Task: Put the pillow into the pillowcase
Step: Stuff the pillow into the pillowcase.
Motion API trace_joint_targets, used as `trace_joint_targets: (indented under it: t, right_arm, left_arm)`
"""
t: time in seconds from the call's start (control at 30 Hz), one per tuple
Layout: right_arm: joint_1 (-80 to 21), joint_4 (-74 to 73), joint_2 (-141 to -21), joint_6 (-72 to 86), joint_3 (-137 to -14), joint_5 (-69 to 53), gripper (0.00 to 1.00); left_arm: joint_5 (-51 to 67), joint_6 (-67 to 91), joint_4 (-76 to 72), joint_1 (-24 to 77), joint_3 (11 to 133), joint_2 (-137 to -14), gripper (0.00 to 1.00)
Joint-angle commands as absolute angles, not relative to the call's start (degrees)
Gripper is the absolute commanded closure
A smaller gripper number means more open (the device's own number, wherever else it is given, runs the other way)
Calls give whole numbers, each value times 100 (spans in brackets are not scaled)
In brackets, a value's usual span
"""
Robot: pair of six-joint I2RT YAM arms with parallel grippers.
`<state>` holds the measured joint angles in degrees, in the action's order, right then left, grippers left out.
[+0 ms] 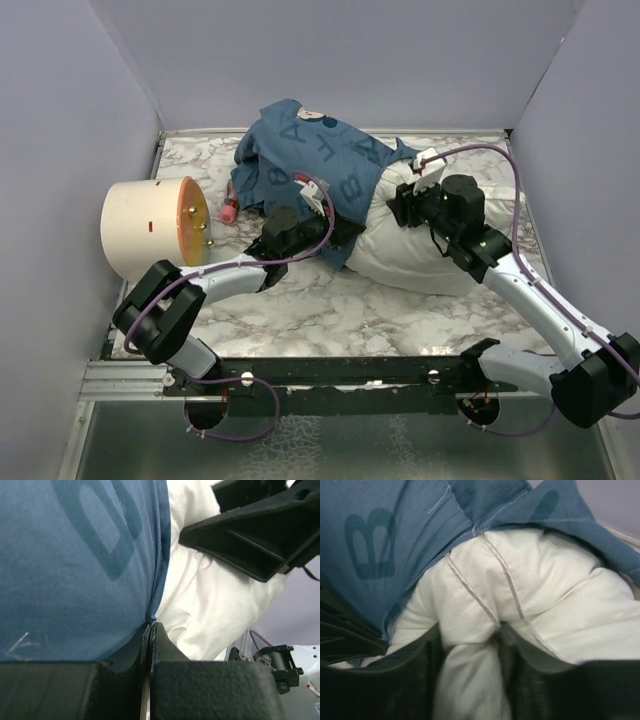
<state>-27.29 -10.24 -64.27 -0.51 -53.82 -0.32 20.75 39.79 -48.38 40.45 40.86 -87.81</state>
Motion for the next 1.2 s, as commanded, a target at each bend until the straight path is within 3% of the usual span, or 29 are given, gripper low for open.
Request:
trace_joint_targets:
  t: [0.0,0.1,0.17,0.4,0.6,0.77,0.83,1.0,1.17]
  right_arm:
    - [-2722,-1875,-6508,316,-4839,-177,74]
    - [-2724,-1168,-6773,699,-4296,-1229,94]
    - [-2722,-567,-7060,963,-4035,-1863,98]
    - [-2724,2122,-8213,2242,-3748,-2986,99]
    - [-2725,4177,-8836,2913,-4158,-2444,99]
    - [-2705,4585,-8779,2775,-3954,-2191,98]
    - [-2656,4345,-8494,2444,-3754,-2279,87]
    - [-2582,2605,-6585,1140,-3279,-1760,42]
    - [-2505,907,-5060,379,-3906,-1534,18]
  left_arm:
    - [2234,3410,-3463,4179,4470,-8328,100]
    - [2211,3136,-3026,4187,5010,-7996,100]
    - [2278,3028,-2794,4191,5433,-7859,100]
    - [2812,2983,-2644,4549,6357,-7982,100]
    - [3034,4107,-4757,4838,4893,-8545,100]
    - [2963,4242,-5634,4808,4140,-9135,100]
    - [2939,4298,-5836,4709,3973,-9333,100]
    - [2934,4668,-6395,4153,3622,-9635,100]
    - [3107,4664,-6361,3809,3777,-9914,100]
